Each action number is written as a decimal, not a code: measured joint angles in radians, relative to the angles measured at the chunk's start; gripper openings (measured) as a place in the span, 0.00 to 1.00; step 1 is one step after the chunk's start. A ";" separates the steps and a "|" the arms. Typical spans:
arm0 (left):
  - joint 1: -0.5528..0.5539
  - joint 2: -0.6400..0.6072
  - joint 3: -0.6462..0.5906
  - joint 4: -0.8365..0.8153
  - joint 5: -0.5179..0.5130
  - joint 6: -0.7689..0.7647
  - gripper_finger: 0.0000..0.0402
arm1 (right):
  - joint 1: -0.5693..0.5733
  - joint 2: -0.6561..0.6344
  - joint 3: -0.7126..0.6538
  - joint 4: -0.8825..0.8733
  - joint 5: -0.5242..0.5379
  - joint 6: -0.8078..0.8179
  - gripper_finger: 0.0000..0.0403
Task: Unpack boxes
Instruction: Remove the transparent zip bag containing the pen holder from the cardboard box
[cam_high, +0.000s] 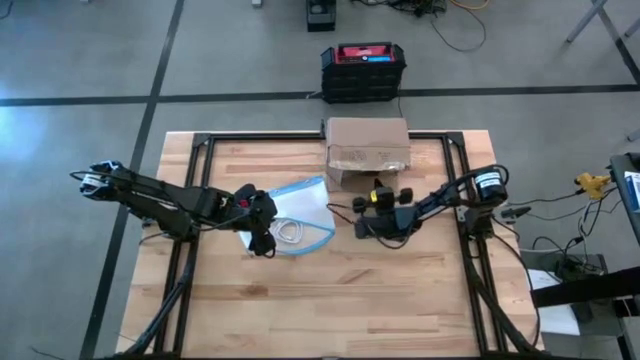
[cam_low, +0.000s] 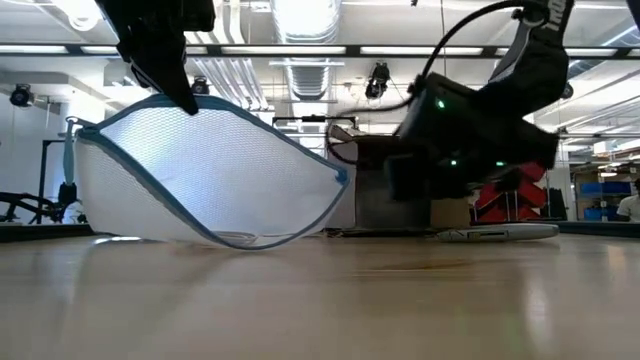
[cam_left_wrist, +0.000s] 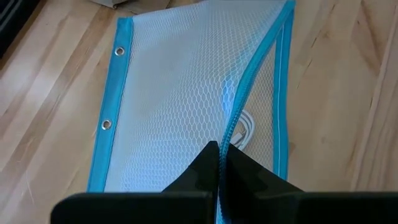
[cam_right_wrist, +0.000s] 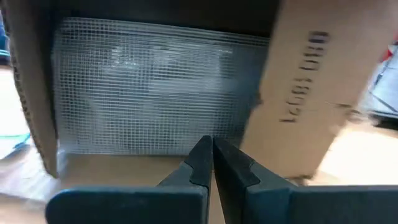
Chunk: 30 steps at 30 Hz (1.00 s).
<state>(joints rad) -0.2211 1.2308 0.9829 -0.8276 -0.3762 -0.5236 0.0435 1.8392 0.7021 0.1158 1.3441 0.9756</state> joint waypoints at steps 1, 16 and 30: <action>0.000 0.000 0.000 0.001 0.000 0.000 0.00 | -0.012 0.008 0.000 0.052 -0.004 -0.053 0.00; 0.000 0.000 0.000 0.000 0.001 0.008 0.00 | -0.120 0.021 0.019 0.298 -0.095 -0.384 0.00; 0.000 0.000 0.000 0.000 0.002 -0.009 0.00 | -0.188 0.022 0.063 0.176 -0.057 -0.905 0.00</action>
<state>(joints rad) -0.2211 1.2308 0.9829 -0.8280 -0.3744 -0.5327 -0.1445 1.8614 0.7654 0.2923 1.2867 0.0710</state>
